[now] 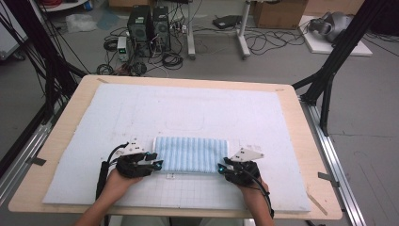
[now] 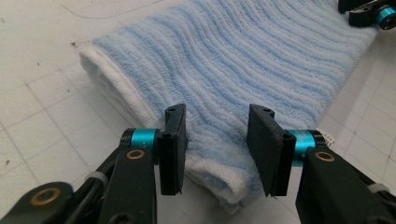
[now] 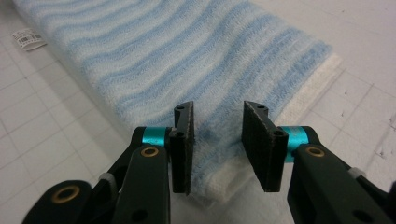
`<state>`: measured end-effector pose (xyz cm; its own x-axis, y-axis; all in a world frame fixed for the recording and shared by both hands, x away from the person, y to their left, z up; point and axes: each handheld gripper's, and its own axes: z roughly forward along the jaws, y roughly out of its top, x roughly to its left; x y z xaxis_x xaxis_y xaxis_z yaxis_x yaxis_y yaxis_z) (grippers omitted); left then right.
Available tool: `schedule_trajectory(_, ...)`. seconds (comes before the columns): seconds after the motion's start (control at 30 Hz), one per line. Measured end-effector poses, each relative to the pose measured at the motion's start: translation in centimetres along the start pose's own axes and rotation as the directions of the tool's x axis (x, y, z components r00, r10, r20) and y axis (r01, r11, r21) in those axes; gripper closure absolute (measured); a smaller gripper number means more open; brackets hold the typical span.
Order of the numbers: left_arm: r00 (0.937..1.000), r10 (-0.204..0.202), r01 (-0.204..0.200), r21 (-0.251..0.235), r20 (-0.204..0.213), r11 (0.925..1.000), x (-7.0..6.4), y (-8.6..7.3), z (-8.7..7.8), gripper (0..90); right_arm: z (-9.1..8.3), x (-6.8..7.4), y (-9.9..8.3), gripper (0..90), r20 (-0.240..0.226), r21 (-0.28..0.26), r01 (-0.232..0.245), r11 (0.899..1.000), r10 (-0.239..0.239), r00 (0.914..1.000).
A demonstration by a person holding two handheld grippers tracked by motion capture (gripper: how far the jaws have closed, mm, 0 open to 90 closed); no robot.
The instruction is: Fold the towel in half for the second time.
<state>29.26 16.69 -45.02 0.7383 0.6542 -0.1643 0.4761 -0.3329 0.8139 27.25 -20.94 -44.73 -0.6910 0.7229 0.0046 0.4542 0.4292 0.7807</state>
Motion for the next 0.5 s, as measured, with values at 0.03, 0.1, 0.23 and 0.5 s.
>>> schedule_trajectory(0.03, 1.0, -0.008, 0.008, 0.002, 0.004, 1.0, 0.1, 0.0, 0.0, 57.8, -0.1, -0.1, 0.0, 61.1, -0.009, 0.004, -0.008, 1.0, 0.008, 0.9999)
schedule_trajectory(0.1, 0.9999, -0.01, 0.01, -0.026, -0.006, 0.9996, 0.3, 0.2, -0.1, 57.2, -0.3, -0.4, 0.2, 55.7, -0.024, -0.008, -0.024, 1.0, 0.024, 0.9994)
schedule_trajectory(0.23, 0.9985, -0.042, 0.037, -0.117, -0.036, 0.9924, 1.9, 1.4, -0.2, 55.6, -0.4, -1.6, 1.9, 51.6, -0.04, -0.1, -0.047, 0.994, 0.043, 0.9983)
schedule_trajectory(0.5, 0.9873, -0.123, 0.12, -0.04, -0.101, 0.992, 4.5, 2.9, 2.5, 57.1, 4.2, -3.7, 4.5, 46.7, -0.022, 0.002, -0.104, 0.995, 0.104, 0.9943)
